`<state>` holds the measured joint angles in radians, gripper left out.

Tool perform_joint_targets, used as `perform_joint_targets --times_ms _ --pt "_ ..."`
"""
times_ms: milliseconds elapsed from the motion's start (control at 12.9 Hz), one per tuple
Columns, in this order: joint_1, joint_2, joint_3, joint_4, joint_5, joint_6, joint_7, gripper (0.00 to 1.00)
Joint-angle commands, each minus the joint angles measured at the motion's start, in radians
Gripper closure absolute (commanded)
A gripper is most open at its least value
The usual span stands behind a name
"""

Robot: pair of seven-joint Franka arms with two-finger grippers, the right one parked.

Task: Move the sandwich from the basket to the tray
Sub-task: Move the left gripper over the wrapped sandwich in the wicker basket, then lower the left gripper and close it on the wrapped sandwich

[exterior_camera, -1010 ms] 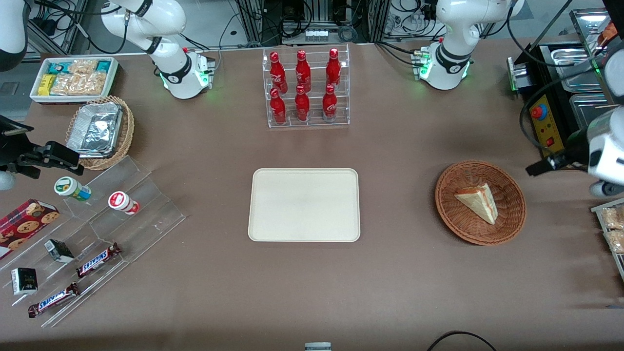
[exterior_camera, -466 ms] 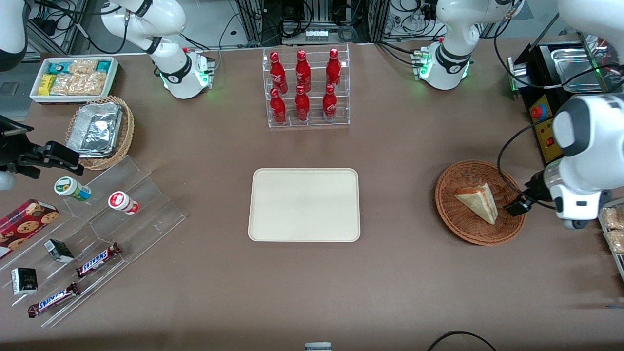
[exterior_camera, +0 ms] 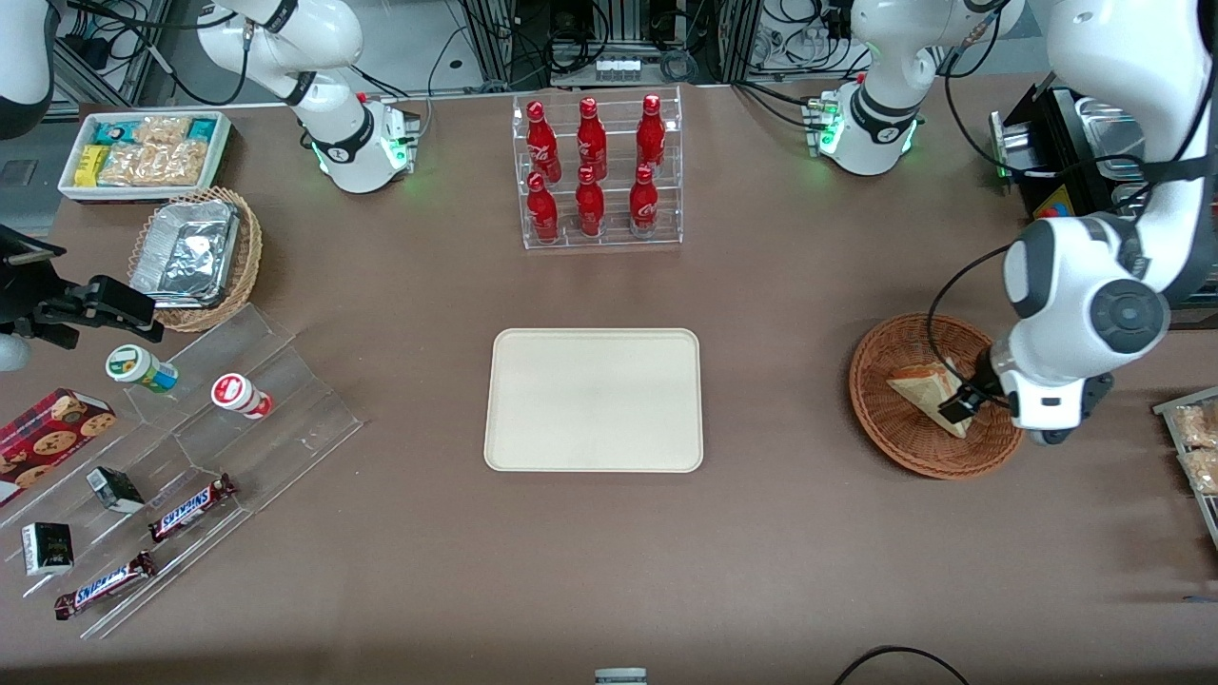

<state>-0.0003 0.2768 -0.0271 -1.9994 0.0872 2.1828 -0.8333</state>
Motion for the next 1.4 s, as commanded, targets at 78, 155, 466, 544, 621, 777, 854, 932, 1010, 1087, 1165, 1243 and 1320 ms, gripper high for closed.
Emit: perform_joint_targets --times_ms 78,155,466,544,621,777,854,932,1010,1087,1165,1243,1320 --pt "0.005 -0.016 0.006 -0.096 0.019 0.101 -0.027 0.0" --pt "0.006 -0.018 0.004 -0.107 0.019 0.106 -0.027 0.0" --pt "0.011 -0.024 0.006 -0.168 0.016 0.179 -0.03 0.0" --pt "0.011 -0.021 0.006 -0.177 0.016 0.195 -0.03 0.0" --pt "0.013 -0.021 0.006 -0.185 0.014 0.207 -0.03 0.0" --pt "0.02 -0.021 0.006 -0.19 0.009 0.207 -0.03 0.16" --pt "0.022 -0.021 0.006 -0.191 0.009 0.207 -0.03 0.3" --pt "0.02 -0.021 0.006 -0.191 0.006 0.207 -0.03 0.48" --pt "0.022 -0.021 0.006 -0.191 0.005 0.206 -0.03 0.66" --pt "0.022 -0.019 0.006 -0.188 0.0 0.204 -0.032 0.8" --pt "0.022 -0.022 0.006 -0.183 0.0 0.198 -0.041 0.88" --pt "0.022 -0.024 0.006 -0.179 0.0 0.192 -0.058 0.91" --pt "0.02 -0.027 0.006 -0.165 0.0 0.172 -0.063 0.91"
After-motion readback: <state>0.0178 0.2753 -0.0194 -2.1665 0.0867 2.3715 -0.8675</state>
